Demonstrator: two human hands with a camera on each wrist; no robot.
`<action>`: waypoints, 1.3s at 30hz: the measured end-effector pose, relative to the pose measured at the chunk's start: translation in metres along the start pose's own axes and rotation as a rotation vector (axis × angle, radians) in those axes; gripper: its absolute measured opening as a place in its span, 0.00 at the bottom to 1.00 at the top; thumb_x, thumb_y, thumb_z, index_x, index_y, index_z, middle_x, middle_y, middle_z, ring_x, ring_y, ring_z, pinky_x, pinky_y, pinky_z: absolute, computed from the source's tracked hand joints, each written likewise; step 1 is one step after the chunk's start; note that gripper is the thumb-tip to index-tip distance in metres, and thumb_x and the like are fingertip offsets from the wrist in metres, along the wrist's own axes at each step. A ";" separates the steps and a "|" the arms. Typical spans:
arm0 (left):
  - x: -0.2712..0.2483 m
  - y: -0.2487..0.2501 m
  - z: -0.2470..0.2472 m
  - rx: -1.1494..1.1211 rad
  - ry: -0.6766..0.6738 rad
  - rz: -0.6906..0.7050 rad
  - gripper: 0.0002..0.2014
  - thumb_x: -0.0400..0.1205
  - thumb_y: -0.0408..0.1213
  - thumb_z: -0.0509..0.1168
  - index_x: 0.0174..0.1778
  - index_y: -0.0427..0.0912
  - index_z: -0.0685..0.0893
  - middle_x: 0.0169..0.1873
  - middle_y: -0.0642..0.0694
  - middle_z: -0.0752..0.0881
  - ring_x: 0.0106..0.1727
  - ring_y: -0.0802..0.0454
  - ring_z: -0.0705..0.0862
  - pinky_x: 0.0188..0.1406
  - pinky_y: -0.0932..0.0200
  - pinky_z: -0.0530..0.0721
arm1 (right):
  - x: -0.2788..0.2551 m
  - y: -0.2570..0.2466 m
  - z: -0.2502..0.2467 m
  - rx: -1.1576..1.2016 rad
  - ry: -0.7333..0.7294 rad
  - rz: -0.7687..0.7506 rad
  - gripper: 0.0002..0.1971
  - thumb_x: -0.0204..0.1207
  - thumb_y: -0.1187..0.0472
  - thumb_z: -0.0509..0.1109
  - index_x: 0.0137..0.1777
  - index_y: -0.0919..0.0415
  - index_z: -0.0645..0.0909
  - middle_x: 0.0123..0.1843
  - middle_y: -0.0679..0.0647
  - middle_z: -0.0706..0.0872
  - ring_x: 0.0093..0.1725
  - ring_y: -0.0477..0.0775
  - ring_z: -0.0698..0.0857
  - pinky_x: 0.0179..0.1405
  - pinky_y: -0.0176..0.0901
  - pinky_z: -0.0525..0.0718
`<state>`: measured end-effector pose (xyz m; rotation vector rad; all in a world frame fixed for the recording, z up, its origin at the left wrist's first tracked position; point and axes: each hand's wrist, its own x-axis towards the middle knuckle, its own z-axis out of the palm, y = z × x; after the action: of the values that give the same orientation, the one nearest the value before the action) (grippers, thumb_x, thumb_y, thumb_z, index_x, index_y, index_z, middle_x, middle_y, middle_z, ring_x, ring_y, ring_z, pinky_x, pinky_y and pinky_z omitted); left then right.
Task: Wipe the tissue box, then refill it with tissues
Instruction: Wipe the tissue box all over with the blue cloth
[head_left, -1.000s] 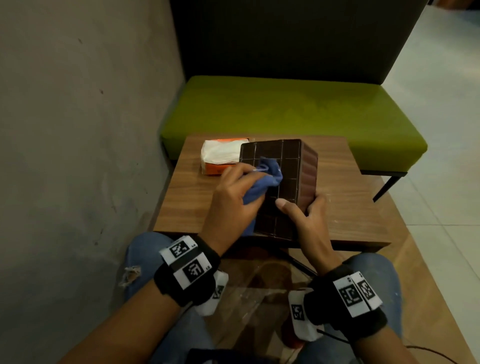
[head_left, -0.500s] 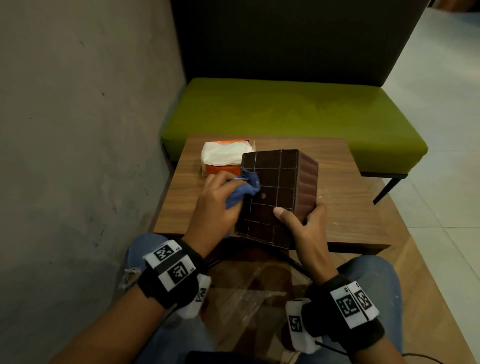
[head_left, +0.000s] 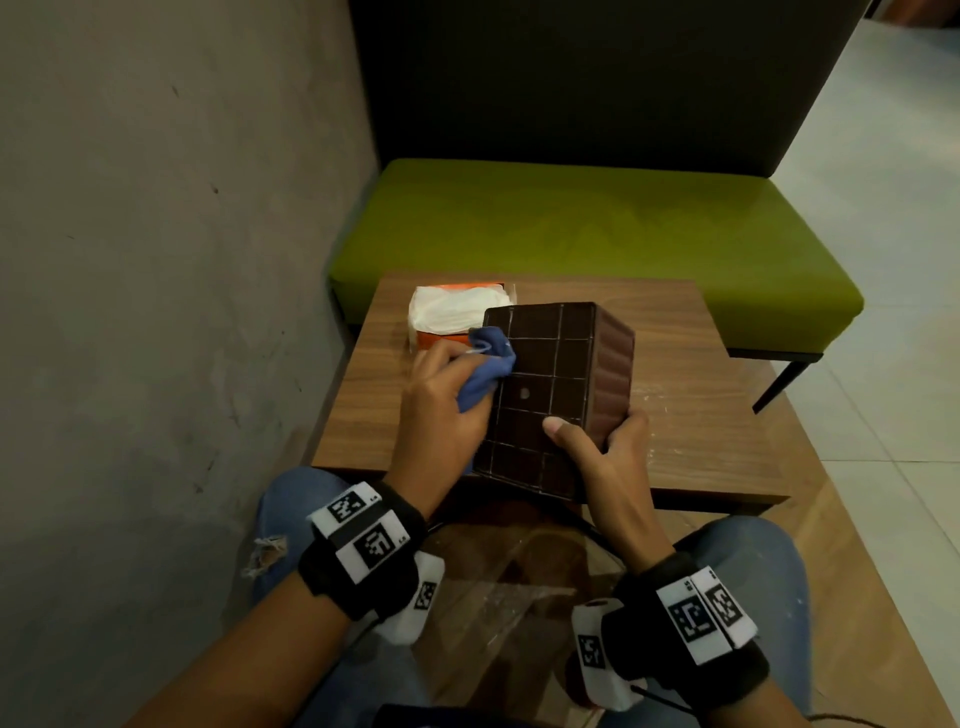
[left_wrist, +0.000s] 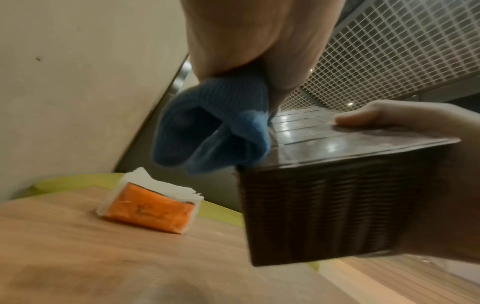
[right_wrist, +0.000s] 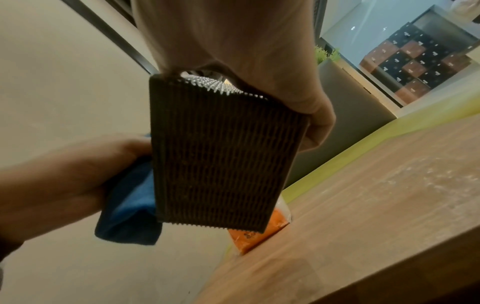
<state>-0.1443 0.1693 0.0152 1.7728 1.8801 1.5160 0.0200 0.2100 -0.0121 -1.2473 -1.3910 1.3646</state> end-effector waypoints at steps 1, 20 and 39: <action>-0.004 0.010 0.003 -0.008 -0.040 0.036 0.13 0.77 0.36 0.65 0.55 0.40 0.87 0.49 0.43 0.81 0.53 0.47 0.80 0.52 0.49 0.82 | 0.000 -0.002 0.001 0.004 0.001 0.000 0.43 0.50 0.34 0.76 0.63 0.47 0.62 0.64 0.54 0.73 0.63 0.55 0.79 0.61 0.60 0.84; 0.030 0.002 0.008 -0.019 0.094 0.000 0.13 0.77 0.30 0.67 0.56 0.38 0.86 0.49 0.42 0.82 0.53 0.46 0.83 0.53 0.44 0.82 | -0.009 -0.006 0.001 0.058 -0.040 0.017 0.44 0.49 0.34 0.77 0.64 0.49 0.64 0.64 0.54 0.75 0.62 0.53 0.81 0.59 0.56 0.86; 0.035 0.017 0.014 -0.309 0.140 -0.268 0.19 0.82 0.36 0.65 0.70 0.43 0.74 0.60 0.61 0.77 0.62 0.71 0.74 0.56 0.84 0.70 | -0.007 -0.011 -0.012 0.318 -0.079 0.077 0.39 0.53 0.41 0.77 0.64 0.52 0.67 0.62 0.53 0.81 0.56 0.51 0.87 0.49 0.47 0.88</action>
<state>-0.1337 0.2018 0.0381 1.2600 1.7400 1.7474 0.0320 0.2065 0.0009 -1.0534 -1.1316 1.6308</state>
